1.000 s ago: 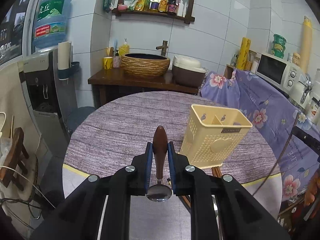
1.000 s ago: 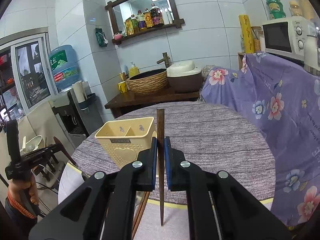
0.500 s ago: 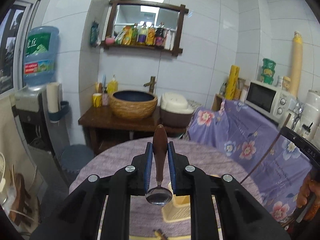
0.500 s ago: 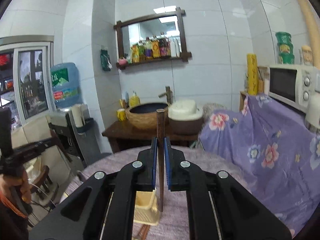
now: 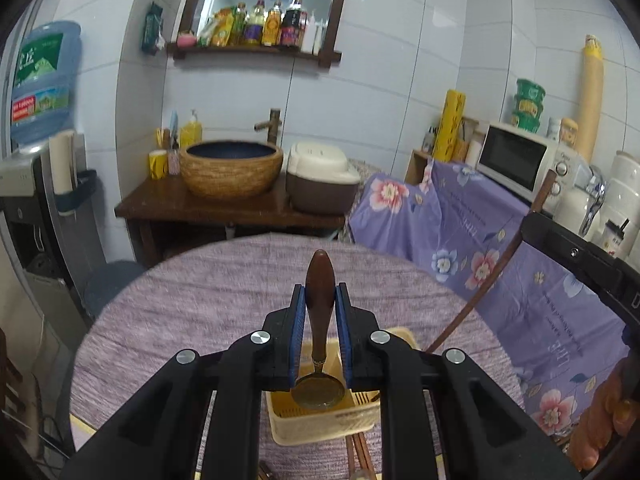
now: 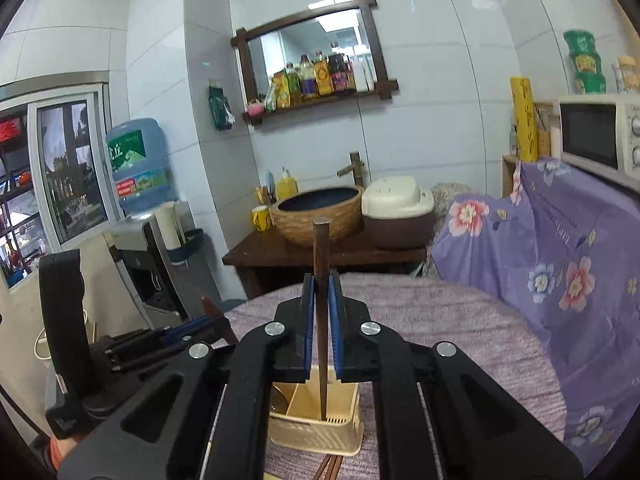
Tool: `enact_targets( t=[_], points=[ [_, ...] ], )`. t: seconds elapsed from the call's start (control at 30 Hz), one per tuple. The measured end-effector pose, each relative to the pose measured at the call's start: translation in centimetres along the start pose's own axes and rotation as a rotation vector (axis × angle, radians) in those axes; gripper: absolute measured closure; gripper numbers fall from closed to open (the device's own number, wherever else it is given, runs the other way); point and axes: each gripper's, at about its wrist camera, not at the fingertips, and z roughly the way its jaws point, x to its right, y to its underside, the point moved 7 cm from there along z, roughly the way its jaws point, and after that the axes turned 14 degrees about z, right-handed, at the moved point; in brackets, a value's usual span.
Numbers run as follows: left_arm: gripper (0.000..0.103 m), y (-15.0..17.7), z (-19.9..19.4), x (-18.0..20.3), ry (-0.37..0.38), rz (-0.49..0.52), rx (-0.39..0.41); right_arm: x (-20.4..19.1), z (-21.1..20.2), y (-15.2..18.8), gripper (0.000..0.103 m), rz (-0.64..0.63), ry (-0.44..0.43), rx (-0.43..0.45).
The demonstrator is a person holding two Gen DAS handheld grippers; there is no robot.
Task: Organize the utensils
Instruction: 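Lower the spoon into the holder with the left tool while the right tool drops the chopstick in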
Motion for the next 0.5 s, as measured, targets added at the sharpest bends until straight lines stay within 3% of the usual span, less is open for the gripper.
enact_targets(
  t=[0.23, 0.5],
  points=[
    [0.087, 3.0, 1.4, 0.6, -0.005, 0.024, -0.040, 1.8, 2.3, 3.6, 0.095, 0.023, 0.021, -0.064],
    [0.087, 5.0, 3.2, 0.6, -0.010, 0.021, -0.092, 3.3, 3.0, 4.7, 0.095, 0.057, 0.030, -0.077]
  ],
)
